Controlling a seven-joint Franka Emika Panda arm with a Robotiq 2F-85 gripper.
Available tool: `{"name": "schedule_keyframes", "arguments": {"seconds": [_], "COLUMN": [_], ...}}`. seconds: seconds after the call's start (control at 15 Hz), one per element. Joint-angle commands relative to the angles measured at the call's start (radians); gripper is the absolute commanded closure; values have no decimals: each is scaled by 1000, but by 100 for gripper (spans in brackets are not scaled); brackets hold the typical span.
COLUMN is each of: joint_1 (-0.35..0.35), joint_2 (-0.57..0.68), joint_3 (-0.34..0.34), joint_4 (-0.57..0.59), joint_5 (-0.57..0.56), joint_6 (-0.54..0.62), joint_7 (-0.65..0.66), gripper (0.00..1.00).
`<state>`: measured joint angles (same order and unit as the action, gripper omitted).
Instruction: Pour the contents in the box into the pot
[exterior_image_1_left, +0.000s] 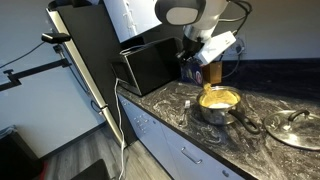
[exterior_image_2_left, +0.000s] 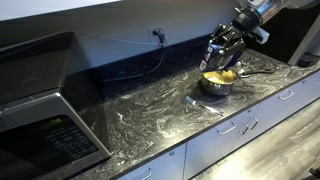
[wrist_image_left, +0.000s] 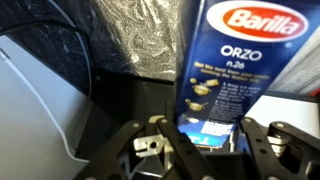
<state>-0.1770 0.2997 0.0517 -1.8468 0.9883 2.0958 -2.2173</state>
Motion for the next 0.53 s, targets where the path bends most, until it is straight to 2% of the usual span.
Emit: {"name": "schedule_keyframes", "arguments": {"seconds": [0.0, 0.47], "joint_1": [20, 124], "joint_2": [-9, -30], "joint_3": [-21, -13], "joint_4": [15, -2], "joint_5": [3, -299], "joint_6": [-28, 91], "joint_7": [-7, 168], "gripper": [78, 78]}}
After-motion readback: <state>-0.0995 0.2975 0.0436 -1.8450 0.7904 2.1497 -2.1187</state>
